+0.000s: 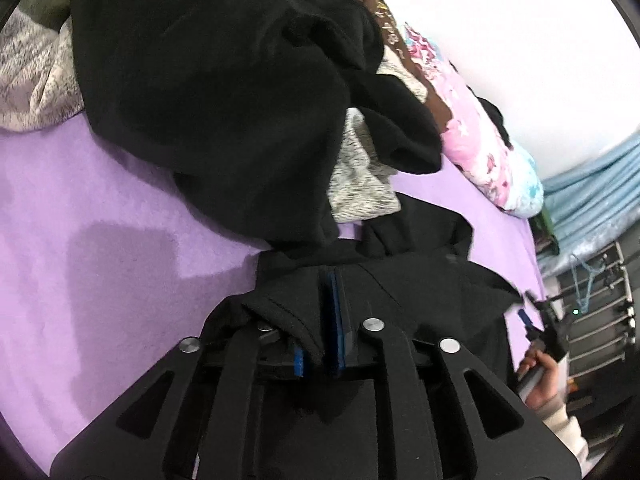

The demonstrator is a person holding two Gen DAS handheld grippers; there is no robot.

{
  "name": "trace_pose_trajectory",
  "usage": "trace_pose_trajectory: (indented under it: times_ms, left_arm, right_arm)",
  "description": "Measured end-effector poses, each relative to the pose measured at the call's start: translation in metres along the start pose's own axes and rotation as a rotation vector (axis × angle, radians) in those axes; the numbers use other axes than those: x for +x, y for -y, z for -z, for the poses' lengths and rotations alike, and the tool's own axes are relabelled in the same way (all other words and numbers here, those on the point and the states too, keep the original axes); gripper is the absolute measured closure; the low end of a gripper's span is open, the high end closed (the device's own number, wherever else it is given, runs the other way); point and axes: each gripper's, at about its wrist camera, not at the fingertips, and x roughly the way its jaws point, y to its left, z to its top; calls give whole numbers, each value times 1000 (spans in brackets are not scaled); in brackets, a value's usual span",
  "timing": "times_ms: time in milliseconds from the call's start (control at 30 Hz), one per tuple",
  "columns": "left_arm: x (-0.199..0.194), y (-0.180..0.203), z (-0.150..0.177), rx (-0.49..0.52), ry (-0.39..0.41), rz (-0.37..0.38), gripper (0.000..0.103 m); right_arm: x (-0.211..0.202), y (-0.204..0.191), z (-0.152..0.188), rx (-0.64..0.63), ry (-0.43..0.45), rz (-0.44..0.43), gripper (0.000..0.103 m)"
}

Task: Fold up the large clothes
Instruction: 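Lower the folded edge onto the jacket and open both grippers, then reach both open grippers to the edge of the folded jacket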

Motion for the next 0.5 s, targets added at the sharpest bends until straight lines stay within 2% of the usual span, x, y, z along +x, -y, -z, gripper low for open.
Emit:
trace_pose_trajectory:
  times_ms: [67, 100, 133, 167, 233, 333, 400, 500]
  left_arm:
    - [-13, 3, 1, 7, 7, -16, 65]
    - [-20, 4, 1, 20, 24, -46, 25]
    - [-36, 8, 2, 44, 80, -118, 8]
    - [-51, 11, 2, 64, 140, -166, 6]
    - [-72, 12, 3, 69, 174, -200, 7]
    - [-89, 0, 10, -12, 142, -140, 7]
    - [-95, -5, 18, -56, 113, -145, 7]
    - [-109, -3, 44, -38, 85, -145, 7]
  right_arm:
    - [-16, 0, -5, -15, -11, -17, 19]
    - [-24, 0, -5, -26, -26, -18, 19]
    - [-30, 2, -4, -32, -31, -23, 19]
    - [-41, 4, -2, -38, -34, -33, 19]
    - [-64, 11, 5, -42, -45, -58, 19]
    - [-92, 28, 19, -45, -66, -63, 19]
    - [-108, 40, 33, -49, -86, -56, 19]
    - [-133, 57, 55, -67, -92, -75, 19]
